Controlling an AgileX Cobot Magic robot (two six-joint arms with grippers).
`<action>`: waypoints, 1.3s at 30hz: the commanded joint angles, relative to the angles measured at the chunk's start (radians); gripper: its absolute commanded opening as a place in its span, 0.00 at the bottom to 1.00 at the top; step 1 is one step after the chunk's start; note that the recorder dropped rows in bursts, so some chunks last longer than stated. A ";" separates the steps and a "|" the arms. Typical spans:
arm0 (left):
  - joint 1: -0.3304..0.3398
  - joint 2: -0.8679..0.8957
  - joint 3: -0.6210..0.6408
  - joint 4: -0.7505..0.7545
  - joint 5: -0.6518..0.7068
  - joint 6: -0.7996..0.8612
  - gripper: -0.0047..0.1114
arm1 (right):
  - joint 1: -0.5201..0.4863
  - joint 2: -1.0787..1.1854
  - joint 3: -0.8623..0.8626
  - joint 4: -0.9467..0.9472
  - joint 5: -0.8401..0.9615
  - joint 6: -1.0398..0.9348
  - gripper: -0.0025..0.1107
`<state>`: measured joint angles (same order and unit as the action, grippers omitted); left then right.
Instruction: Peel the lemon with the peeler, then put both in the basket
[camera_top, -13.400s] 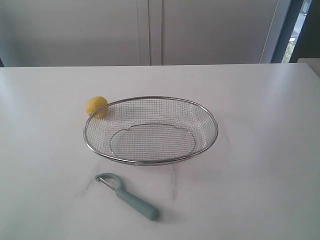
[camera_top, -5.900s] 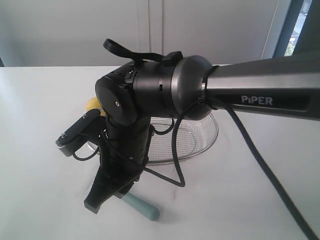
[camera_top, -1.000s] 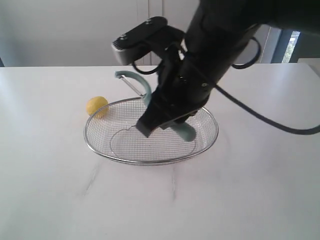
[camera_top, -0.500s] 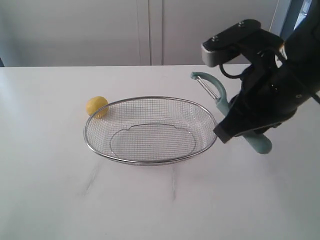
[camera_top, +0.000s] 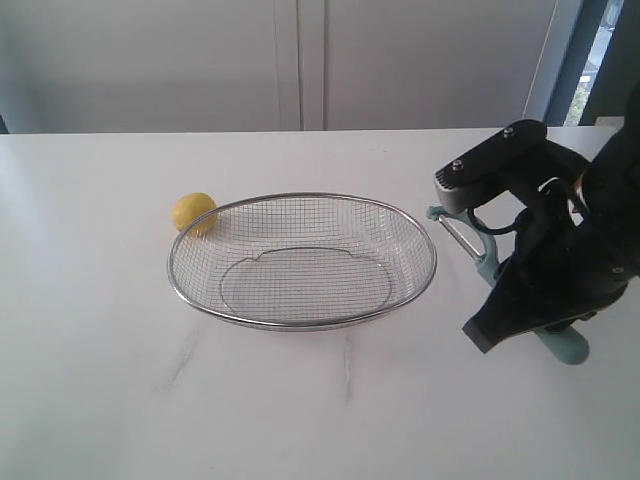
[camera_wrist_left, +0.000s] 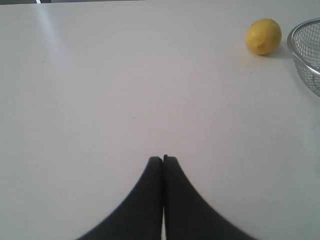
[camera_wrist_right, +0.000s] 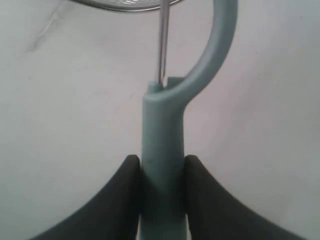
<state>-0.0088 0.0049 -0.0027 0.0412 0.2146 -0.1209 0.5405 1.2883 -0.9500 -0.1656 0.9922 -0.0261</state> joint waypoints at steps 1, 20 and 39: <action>-0.007 -0.005 0.003 -0.006 -0.004 -0.006 0.04 | -0.004 -0.010 0.010 -0.012 -0.034 0.005 0.02; -0.007 -0.005 0.003 -0.006 -0.004 -0.006 0.04 | -0.222 0.137 -0.143 0.507 -0.080 -0.422 0.02; -0.007 -0.005 0.003 -0.006 -0.004 -0.006 0.04 | -0.222 0.139 -0.143 0.534 -0.187 -0.388 0.02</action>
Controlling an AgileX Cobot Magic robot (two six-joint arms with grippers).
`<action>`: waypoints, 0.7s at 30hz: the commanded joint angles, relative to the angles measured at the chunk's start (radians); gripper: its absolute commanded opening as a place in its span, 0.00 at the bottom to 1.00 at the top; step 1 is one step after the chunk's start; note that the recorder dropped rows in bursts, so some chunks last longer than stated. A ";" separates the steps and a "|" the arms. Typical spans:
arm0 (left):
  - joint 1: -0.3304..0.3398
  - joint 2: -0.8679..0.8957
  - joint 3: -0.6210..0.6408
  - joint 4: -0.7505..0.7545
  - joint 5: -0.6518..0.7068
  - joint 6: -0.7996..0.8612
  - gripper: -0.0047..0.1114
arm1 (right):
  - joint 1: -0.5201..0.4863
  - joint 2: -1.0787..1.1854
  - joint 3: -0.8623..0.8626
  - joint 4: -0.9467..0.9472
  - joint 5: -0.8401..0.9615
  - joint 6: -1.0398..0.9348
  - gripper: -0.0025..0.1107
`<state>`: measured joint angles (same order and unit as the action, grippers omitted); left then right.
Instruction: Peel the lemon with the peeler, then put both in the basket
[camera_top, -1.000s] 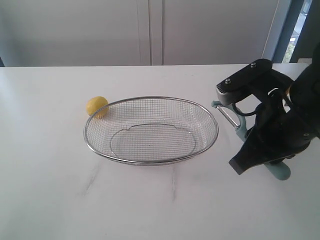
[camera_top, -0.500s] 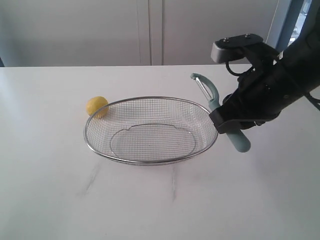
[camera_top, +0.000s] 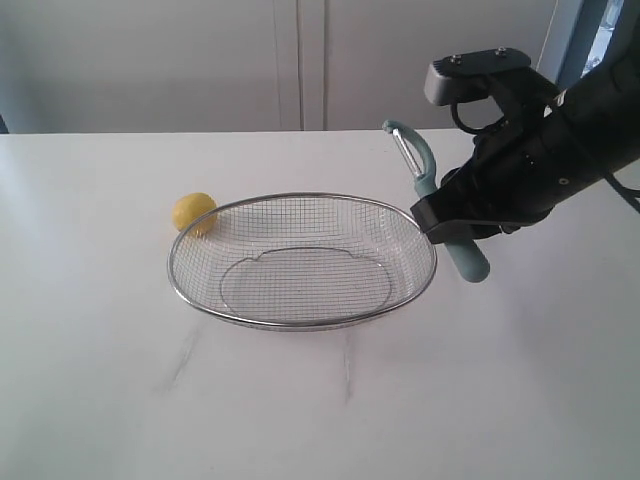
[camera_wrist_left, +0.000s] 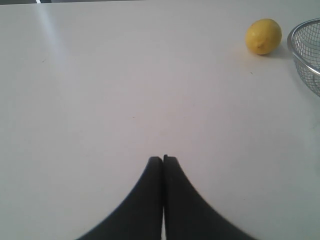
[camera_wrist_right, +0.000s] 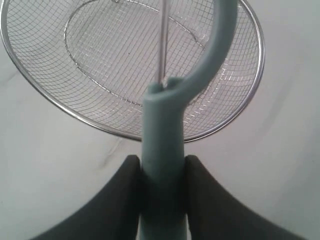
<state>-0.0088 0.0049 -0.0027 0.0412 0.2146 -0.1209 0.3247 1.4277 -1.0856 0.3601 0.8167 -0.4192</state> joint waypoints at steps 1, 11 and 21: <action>-0.007 -0.005 0.003 -0.002 -0.004 0.003 0.04 | -0.006 -0.001 -0.007 0.008 -0.012 0.005 0.02; -0.007 -0.005 0.003 0.027 -0.010 0.078 0.04 | -0.006 -0.001 -0.007 0.008 -0.012 0.005 0.02; -0.007 -0.005 0.003 0.027 -0.050 0.076 0.04 | -0.006 -0.001 -0.007 0.008 -0.012 0.005 0.02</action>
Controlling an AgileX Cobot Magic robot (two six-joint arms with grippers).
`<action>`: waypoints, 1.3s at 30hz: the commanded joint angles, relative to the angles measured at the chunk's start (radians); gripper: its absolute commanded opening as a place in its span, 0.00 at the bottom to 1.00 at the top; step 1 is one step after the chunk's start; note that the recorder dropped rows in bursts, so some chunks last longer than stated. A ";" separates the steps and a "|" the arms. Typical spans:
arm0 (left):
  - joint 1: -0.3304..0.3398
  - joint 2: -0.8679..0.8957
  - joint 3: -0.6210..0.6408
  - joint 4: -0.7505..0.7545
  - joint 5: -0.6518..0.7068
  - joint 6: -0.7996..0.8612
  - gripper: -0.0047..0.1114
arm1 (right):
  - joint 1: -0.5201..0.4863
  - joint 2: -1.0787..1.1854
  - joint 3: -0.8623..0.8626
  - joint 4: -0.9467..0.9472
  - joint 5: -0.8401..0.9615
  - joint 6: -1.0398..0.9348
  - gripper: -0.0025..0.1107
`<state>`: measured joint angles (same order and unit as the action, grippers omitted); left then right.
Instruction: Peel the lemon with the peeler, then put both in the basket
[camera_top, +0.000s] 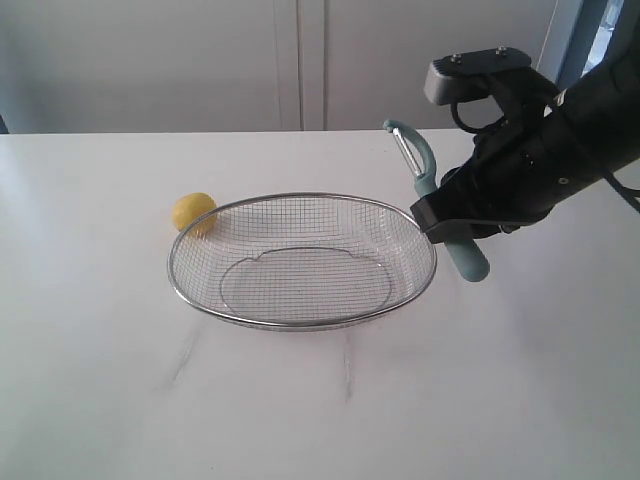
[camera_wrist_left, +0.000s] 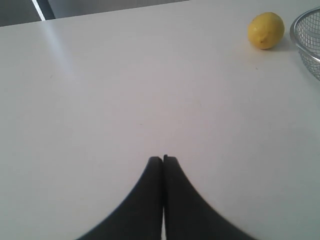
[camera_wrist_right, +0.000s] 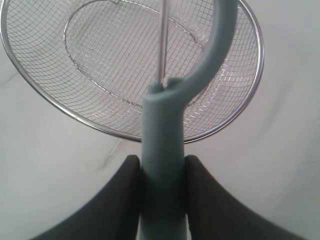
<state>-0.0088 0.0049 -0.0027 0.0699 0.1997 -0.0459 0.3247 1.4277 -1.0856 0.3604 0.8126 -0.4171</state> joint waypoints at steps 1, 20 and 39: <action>-0.007 -0.005 0.003 -0.002 -0.058 -0.002 0.04 | -0.006 -0.001 -0.007 0.008 -0.008 0.003 0.02; -0.007 -0.005 0.003 -0.002 -0.402 -0.002 0.04 | -0.006 -0.001 -0.007 0.010 -0.008 0.003 0.02; -0.004 -0.005 0.003 -0.032 -0.969 -0.265 0.04 | -0.006 -0.001 -0.007 0.010 -0.010 0.003 0.02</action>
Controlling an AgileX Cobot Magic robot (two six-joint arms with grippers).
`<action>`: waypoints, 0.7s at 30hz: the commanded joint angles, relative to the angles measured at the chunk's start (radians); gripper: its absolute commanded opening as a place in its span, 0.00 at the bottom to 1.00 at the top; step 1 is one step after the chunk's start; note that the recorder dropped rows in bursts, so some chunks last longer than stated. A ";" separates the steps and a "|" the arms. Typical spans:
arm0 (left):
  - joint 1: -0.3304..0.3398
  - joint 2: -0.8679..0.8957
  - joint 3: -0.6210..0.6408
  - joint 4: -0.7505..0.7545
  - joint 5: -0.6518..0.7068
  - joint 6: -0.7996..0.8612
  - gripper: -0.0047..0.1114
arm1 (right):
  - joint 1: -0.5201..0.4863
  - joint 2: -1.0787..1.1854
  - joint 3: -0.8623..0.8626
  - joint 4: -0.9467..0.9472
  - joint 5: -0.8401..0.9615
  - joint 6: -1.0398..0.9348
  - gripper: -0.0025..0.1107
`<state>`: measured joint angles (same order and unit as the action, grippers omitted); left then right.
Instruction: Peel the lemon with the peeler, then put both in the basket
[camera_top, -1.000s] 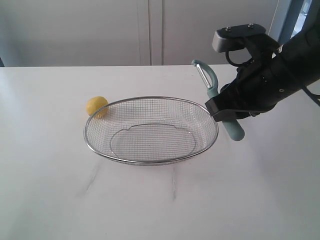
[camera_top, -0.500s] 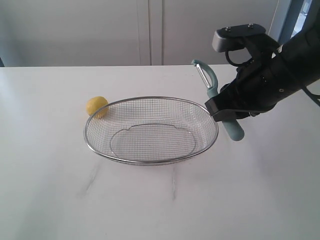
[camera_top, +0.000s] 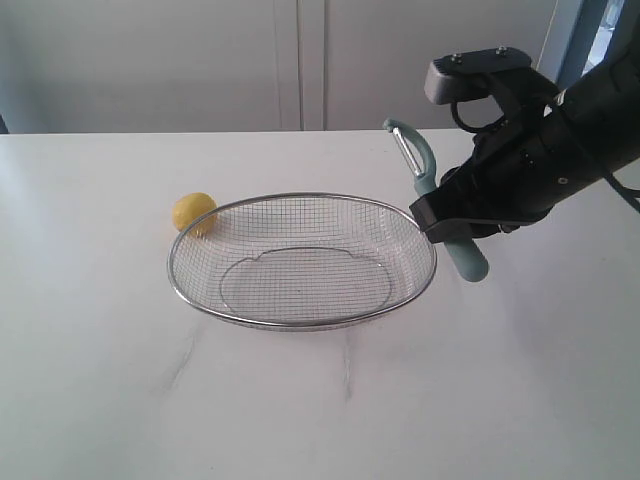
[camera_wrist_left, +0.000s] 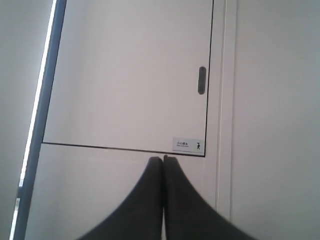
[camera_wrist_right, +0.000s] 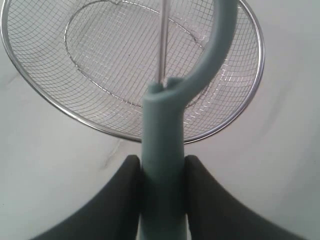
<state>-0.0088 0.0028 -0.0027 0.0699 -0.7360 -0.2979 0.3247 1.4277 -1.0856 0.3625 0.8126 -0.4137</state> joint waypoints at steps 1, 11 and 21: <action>-0.004 -0.003 0.003 -0.044 -0.017 -0.006 0.04 | -0.006 -0.001 -0.007 0.008 -0.010 0.000 0.02; -0.004 0.434 -0.323 -0.112 0.014 0.205 0.04 | -0.006 -0.001 -0.007 0.008 -0.014 0.000 0.02; -0.004 1.025 -0.684 0.122 0.415 0.163 0.04 | -0.006 -0.001 -0.007 0.008 -0.019 0.000 0.02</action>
<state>-0.0088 0.9022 -0.5985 0.1376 -0.5027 -0.1019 0.3247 1.4277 -1.0856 0.3625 0.8051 -0.4137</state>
